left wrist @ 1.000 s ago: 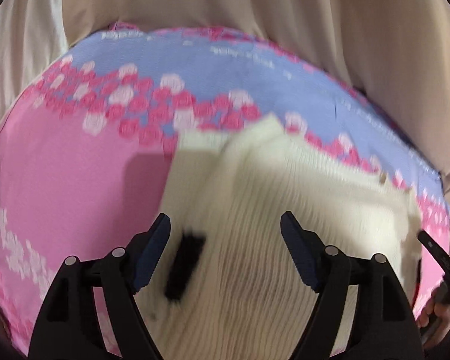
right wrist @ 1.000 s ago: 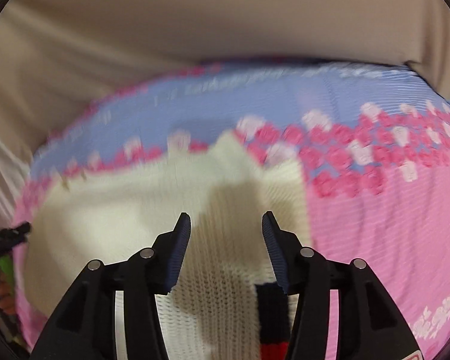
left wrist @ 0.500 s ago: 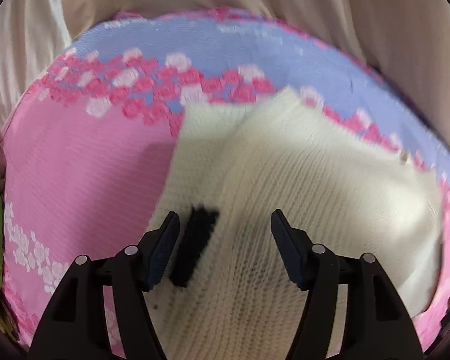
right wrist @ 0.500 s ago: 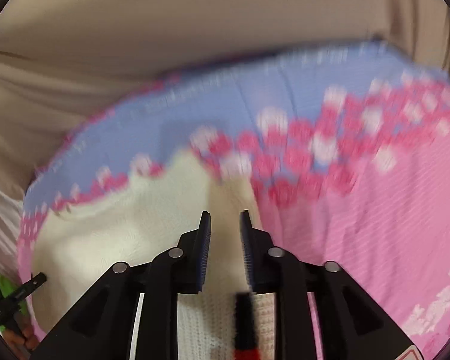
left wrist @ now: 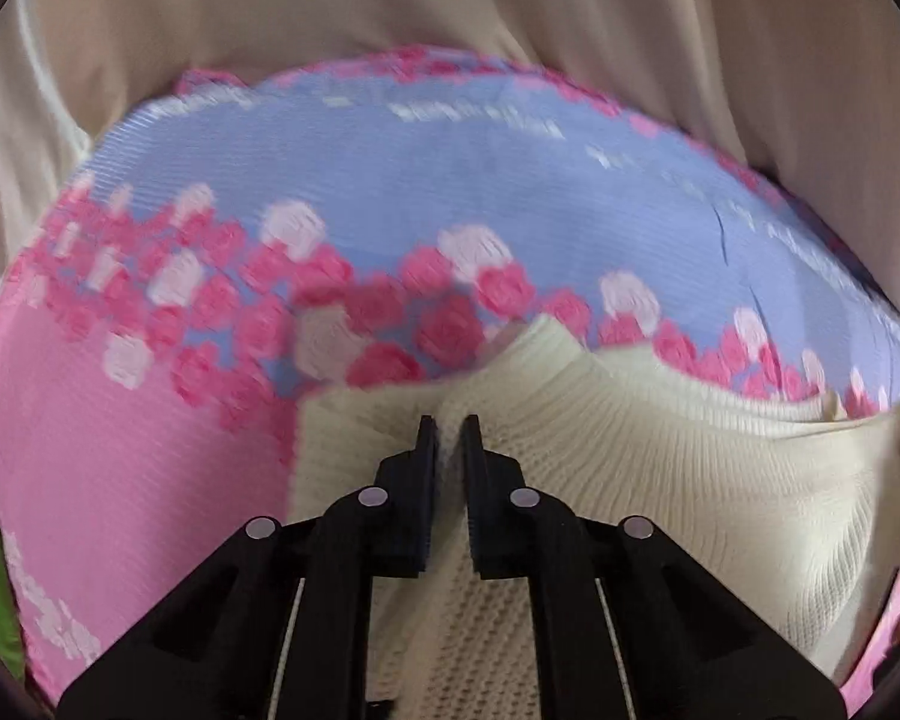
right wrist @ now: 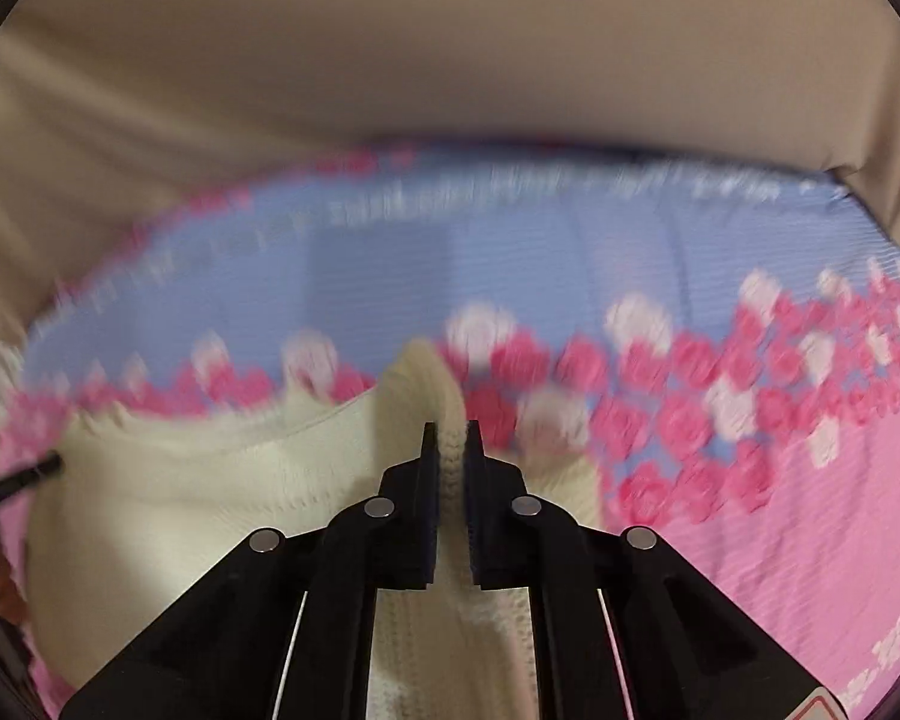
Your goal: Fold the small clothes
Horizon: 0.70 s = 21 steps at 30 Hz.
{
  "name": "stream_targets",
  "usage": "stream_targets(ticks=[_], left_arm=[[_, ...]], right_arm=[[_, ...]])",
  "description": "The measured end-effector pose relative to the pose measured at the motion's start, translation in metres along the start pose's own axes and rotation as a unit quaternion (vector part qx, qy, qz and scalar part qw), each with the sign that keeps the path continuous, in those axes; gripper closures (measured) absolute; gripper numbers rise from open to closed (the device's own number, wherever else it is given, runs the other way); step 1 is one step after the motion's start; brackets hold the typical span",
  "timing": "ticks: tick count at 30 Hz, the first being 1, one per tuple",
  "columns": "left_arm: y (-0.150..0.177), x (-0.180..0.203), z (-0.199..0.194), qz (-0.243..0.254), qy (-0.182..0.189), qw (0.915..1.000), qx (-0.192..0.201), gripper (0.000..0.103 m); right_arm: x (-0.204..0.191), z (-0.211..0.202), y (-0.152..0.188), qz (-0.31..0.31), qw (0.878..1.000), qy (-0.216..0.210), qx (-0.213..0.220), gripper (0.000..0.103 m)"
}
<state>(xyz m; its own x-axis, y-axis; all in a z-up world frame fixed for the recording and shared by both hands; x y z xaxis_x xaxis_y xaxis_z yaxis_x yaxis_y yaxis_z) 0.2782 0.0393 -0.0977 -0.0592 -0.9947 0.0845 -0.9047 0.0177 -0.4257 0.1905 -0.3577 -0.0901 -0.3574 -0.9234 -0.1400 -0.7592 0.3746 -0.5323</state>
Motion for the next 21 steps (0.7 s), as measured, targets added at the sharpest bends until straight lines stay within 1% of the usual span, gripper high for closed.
stream_targets(ticks=[1, 3, 4, 5, 6, 7, 8, 9, 10, 11, 13, 15, 16, 17, 18, 19, 20, 21], left_arm=[[-0.002, -0.002, 0.003, -0.004, -0.005, 1.0, -0.004, 0.095], [-0.003, -0.004, 0.019, -0.013, -0.008, 0.9995, -0.026, 0.094], [-0.003, -0.005, 0.023, -0.018, -0.012, 0.9994, -0.027, 0.092], [-0.003, -0.004, 0.022, -0.018, -0.015, 0.9994, -0.024, 0.091], [-0.003, -0.003, 0.017, -0.013, -0.015, 0.9994, -0.028, 0.089], [-0.003, -0.002, 0.011, -0.013, -0.012, 0.9994, -0.029, 0.083], [0.0, -0.003, -0.002, -0.013, -0.007, 0.9996, -0.022, 0.081], [0.003, -0.003, -0.014, -0.012, -0.003, 0.9999, -0.01, 0.081], [0.008, -0.003, -0.027, -0.01, 0.0, 0.9999, 0.003, 0.081], [0.018, 0.001, -0.043, -0.001, 0.001, 0.9999, 0.014, 0.082], [0.04, 0.013, -0.058, 0.02, 0.012, 0.9996, 0.016, 0.083], [0.072, 0.032, -0.061, 0.037, 0.023, 0.9991, -0.002, 0.083], [0.09, 0.041, -0.058, 0.046, 0.028, 0.9984, -0.016, 0.08], [0.103, 0.045, -0.054, 0.051, 0.025, 0.998, -0.028, 0.08], [0.117, 0.049, -0.045, 0.05, 0.016, 0.9975, -0.047, 0.08], [0.125, 0.049, -0.043, 0.048, 0.011, 0.9979, -0.043, 0.079], [0.127, 0.049, -0.045, 0.053, 0.005, 0.9982, -0.027, 0.079], [0.129, 0.049, -0.047, 0.065, -0.005, 0.9975, -0.025, 0.079]], right_arm=[[0.007, -0.001, -0.004, 0.017, 1.0, -0.006, 0.006, 0.096], [0.018, 0.021, -0.001, 0.036, 0.999, -0.008, -0.031, 0.095], [0.024, 0.039, 0.006, 0.038, 0.997, 0.0, -0.061, 0.095], [0.028, 0.046, 0.011, 0.045, 0.996, 0.004, -0.076, 0.094], [0.029, 0.04, 0.012, 0.058, 0.996, -0.006, -0.067, 0.093], [0.029, 0.02, 0.011, 0.078, 0.996, -0.017, -0.037, 0.092], [0.028, -0.001, 0.011, 0.084, 0.996, -0.018, -0.009, 0.09], [0.026, -0.016, 0.014, 0.083, 0.996, -0.02, 0.008, 0.087], [0.016, -0.038, 0.022, 0.073, 0.997, -0.026, 0.022, 0.087], [0.004, -0.049, 0.031, 0.058, 0.997, -0.036, 0.023, 0.087], [-0.029, -0.059, 0.058, 0.021, 0.998, -0.059, 0.006, 0.088], [-0.072, -0.05, 0.093, -0.028, 0.996, -0.084, -0.033, 0.091], [-0.087, -0.042, 0.104, -0.046, 0.994, -0.086, -0.042, 0.092], [-0.1, -0.029, 0.119, -0.068, 0.992, -0.083, -0.063, 0.093], [-0.104, -0.017, 0.13, -0.081, 0.991, -0.073, -0.079, 0.093], [-0.105, -0.012, 0.137, -0.089, 0.991, -0.063, -0.078, 0.095], [-0.104, -0.019, 0.138, -0.086, 0.992, -0.063, -0.072, 0.097], [-0.101, -0.027, 0.136, -0.076, 0.992, -0.061, -0.075, 0.097]])
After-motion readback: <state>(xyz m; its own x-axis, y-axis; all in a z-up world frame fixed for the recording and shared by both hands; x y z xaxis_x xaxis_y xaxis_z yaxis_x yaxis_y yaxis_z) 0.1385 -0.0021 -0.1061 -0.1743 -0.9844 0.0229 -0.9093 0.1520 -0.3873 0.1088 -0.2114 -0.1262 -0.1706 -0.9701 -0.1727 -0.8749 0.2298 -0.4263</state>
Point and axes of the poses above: each gripper's, at about its wrist camera, not at the fingertips, and z roughly the way its jaws point, x to its right, y to its underside, the point moved 6 cm from there along z, roughly the way its jaws point, and after that the axes turned 1 degree about y, right-handed, at the moved point
